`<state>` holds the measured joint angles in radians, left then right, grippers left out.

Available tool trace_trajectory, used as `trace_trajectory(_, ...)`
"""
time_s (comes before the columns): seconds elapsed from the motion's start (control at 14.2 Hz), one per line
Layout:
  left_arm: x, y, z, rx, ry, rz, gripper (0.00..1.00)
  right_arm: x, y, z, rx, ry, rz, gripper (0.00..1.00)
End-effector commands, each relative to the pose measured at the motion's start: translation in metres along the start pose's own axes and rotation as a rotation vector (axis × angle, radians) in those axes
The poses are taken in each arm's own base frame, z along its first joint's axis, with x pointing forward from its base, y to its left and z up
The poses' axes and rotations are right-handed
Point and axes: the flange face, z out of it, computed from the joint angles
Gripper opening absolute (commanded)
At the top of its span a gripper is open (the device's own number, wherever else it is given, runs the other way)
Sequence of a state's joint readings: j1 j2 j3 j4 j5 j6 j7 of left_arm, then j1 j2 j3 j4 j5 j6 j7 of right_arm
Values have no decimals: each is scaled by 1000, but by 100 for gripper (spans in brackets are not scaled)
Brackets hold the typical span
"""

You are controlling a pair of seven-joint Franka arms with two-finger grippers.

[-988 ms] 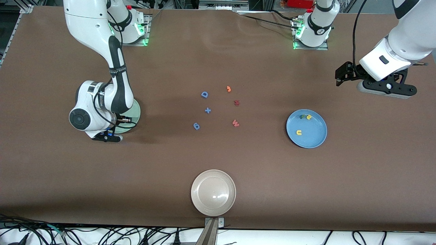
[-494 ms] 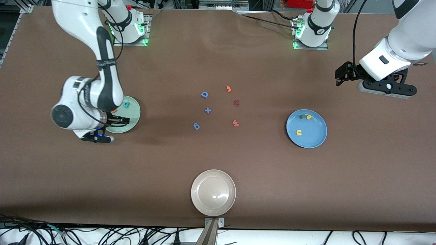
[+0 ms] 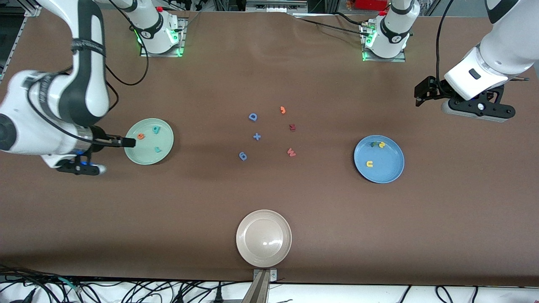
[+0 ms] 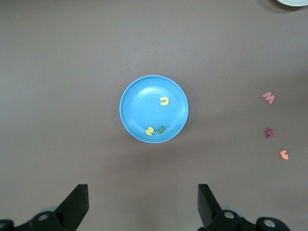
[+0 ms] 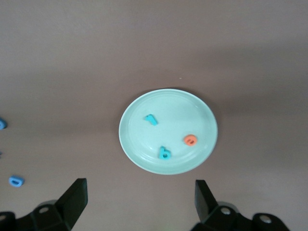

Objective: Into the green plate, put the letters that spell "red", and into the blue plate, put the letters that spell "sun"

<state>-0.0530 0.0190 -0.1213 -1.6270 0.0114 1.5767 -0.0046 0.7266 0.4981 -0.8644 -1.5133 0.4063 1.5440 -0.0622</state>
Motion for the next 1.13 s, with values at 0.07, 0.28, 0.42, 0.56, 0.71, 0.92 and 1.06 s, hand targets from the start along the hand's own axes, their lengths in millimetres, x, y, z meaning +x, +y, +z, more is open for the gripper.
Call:
trace_trajectory(0.07, 2, 0, -7, -25, -4, 12, 100, -23, 5, -71, 16, 9, -16, 99)
trace_trajectory(0.28, 2, 0, -7, -25, -3, 12, 100, -45, 10, -115, 46, 58, -38, 99)
trace_trajectory(0.42, 2, 0, -7, -25, -4, 12, 100, -62, 16, -139, 85, 91, -65, 99)
trace_trajectory(0.56, 2, 0, -7, -25, -4, 12, 100, -84, 28, -158, 135, 63, -82, 99)
trace_trajectory(0.71, 2, 0, -7, -25, -3, 12, 100, -87, 35, -171, 143, 57, -87, 99)
trace_trajectory(0.92, 2, 0, -7, -25, -4, 12, 100, -80, 53, -167, 96, 50, -73, 99)
trace_trajectory(1.06, 2, 0, -7, -25, -4, 12, 100, -81, 62, -171, 43, 71, -83, 99)
